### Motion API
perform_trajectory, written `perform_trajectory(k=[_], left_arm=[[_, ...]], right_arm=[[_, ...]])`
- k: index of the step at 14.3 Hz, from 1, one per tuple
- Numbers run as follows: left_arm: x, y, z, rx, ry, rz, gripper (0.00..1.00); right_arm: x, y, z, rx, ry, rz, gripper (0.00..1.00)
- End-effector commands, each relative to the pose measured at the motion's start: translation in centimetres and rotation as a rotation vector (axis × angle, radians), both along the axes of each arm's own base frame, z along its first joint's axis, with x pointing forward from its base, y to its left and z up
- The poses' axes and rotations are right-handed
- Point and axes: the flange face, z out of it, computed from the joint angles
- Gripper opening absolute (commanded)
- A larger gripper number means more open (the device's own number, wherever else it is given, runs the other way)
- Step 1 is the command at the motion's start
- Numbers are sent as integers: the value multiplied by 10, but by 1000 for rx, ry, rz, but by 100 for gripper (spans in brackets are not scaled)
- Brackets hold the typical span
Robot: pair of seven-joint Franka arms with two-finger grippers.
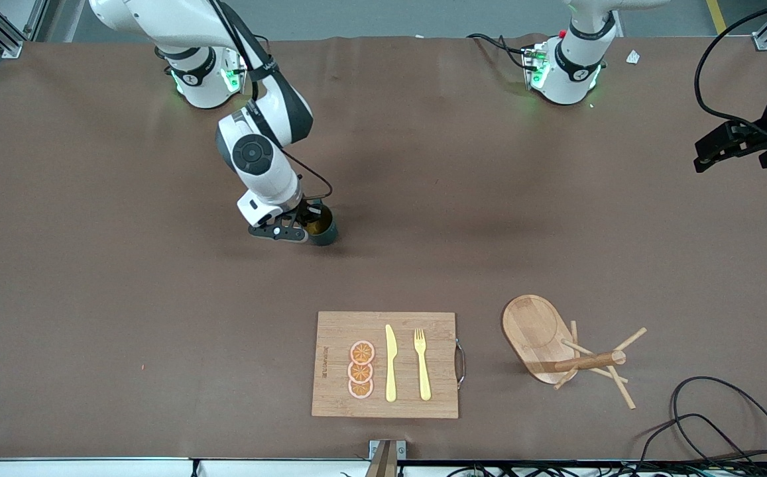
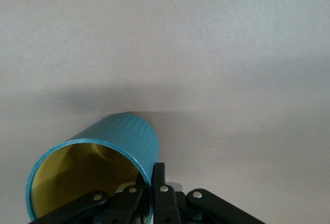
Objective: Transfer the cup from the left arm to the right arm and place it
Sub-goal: 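Grasp the teal mug rim with the right gripper while the left gripper withdraws, then carry the teal mug away from the stand with the right gripper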
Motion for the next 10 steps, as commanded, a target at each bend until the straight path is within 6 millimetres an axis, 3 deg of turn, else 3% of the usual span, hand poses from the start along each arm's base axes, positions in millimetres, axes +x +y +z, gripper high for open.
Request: perform_trajectory(k=[1,5,7,10], left_arm=[[-8,-2,6,-10,-28,-1,100],[-6,-6,7,-6,-45,-6,100],[-3,-1,7,-6,-56,2,100],[-3,-2,11,-5,-67,-1,100]], right_arm=[[11,-38,30,32,23,217,1],[37,-113,54,67,20,517,1],[51,-164,55,90,10,681,1],[61,-221,52,104,-8,845,1]])
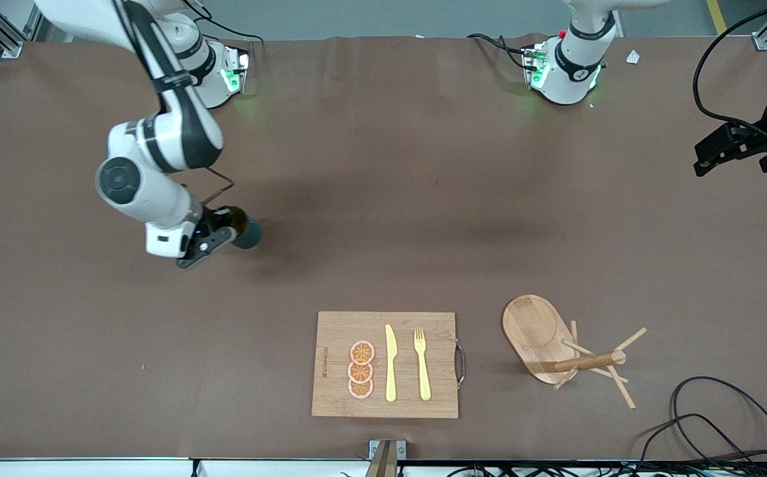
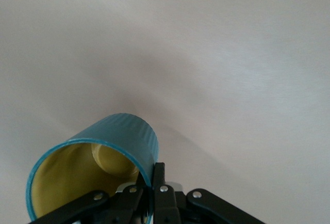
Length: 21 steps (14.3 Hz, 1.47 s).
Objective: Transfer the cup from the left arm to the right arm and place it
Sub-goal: 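Carry the teal mug away from the stand with the right gripper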
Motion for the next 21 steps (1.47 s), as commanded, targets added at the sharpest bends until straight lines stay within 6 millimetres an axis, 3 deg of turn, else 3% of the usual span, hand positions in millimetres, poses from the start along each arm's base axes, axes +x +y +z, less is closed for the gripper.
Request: perform_trajectory(k=[1,3,5,7,10,21], left_arm=[[-6,2,7,-2,-22,5,100],[-8,3,6,-2,-16,4,100],[-9,4,9,-2,-22,-1,100],[-11,4,15,-2,-33,1,100],[-10,3,15,-4,-37,-1,100],[-12,8,17,-12,-38,12,100]], right_arm=[[-3,-46,1,29,-17,168,1],[0,-83,-1,11,-43,350,2],[-9,-118,-18,3,-100,450,2],[-19,-169,-36,-25,-177,525,2],[-26,-216,-52,-39,-189,594,3],[-20,-202,-71,-14,-145,617,3]])
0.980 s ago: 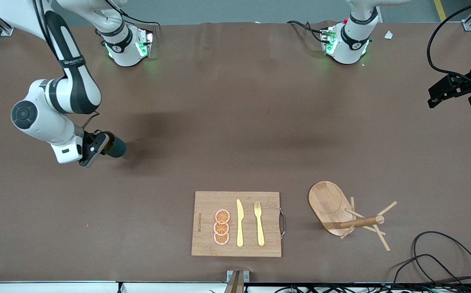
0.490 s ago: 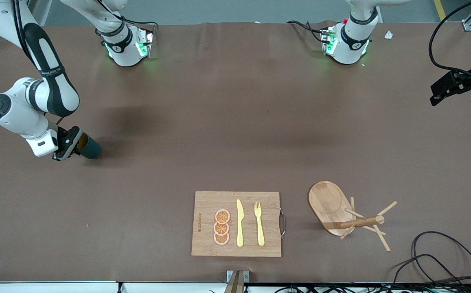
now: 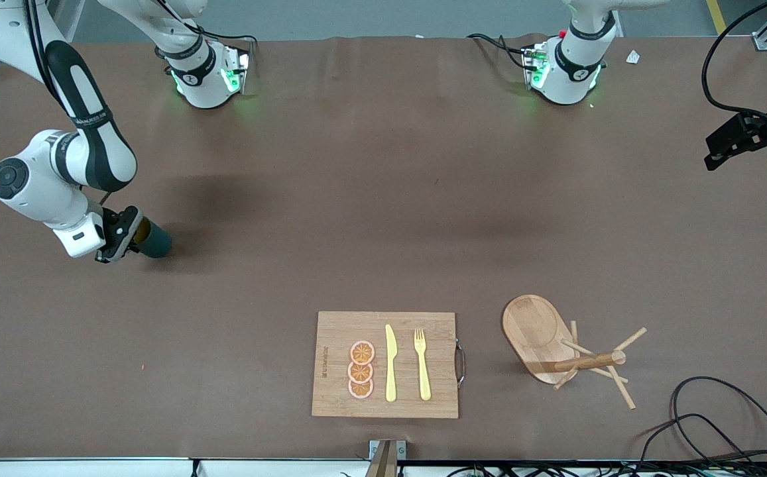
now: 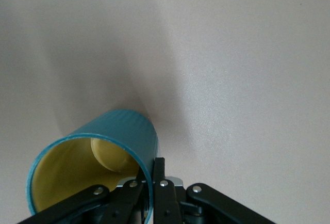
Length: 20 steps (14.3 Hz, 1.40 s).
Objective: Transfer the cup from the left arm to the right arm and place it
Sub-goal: 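Carry the teal mug away from the stand with the right gripper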
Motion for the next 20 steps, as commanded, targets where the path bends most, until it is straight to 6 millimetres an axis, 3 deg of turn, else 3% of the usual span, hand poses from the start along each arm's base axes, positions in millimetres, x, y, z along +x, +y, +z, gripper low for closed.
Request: perform_trajectory(k=[1,5,7,8,9,10,15,20], left_arm=[[-4,1,3,-8,-10,9,100],[-7,-3,6,-5,-12,1,100],[-8,-1,5,-4,-1,0,100],[-7,1,5,-2,0,-4,100],[-8,2,5,-2,1,-6,100],[-8,3,5,-2,1,-4,100],[-7,4,11,-1,-13,-3,100],[-7,10,13,-2,-15,5,100]], right_arm=[[4,7,-8,0,-5,37,3],[12,17,-2,4,6,19,3],[14,21,-1,4,3,-2,10],[14,19,0,4,2,-10,45],[15,18,0,4,2,-14,92],[15,17,1,5,8,-19,100],[27,17,26,27,120,-65,100],[27,18,68,20,187,-373,100]])
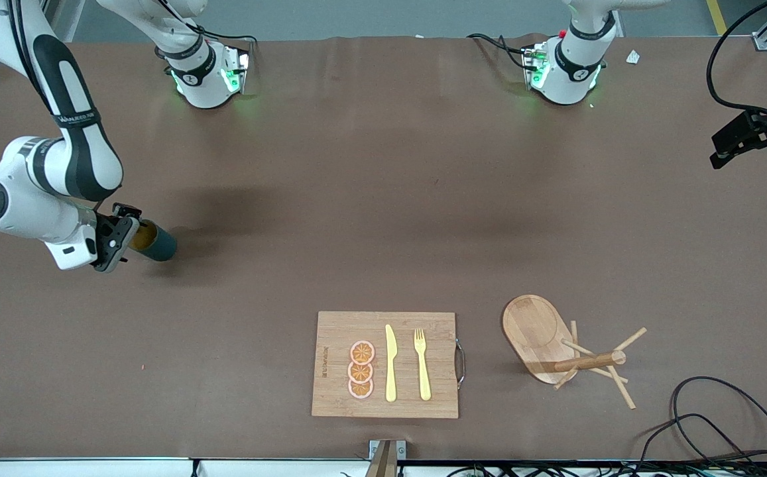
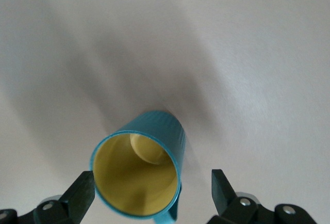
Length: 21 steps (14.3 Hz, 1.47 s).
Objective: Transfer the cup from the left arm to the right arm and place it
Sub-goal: 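Carry the teal mug away from the stand with the right gripper, then lower the teal mug onto the table and open the right gripper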
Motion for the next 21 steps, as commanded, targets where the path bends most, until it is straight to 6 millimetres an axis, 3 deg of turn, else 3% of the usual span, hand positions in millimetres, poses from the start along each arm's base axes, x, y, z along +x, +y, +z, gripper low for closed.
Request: perform_trajectory(k=[1,4,7,9,12,18,21], left_arm=[[-6,3,8,-1,-9,-5,100],[-5,1,7,-1,-6,-7,100],[-5,1,6,-4,-4,-7,100],[-5,0,7,-12,-8,-10,100],[0,-5,0,-6,-3,-9,100],[-2,-14,1,-10,1,-35,100],[-1,-19,0,-11,3,-45,100]], right_arm=[[0,1,34,-21,1,-175,100],[10,3,69,-51,2,-404,100],[28,14,112,-106,54,-761,100],[40,14,150,-127,53,-909,100],[45,6,181,-151,55,-1109,100],[37,-1,245,-208,112,-1261,100],[27,7,268,-225,138,-1242,100]])
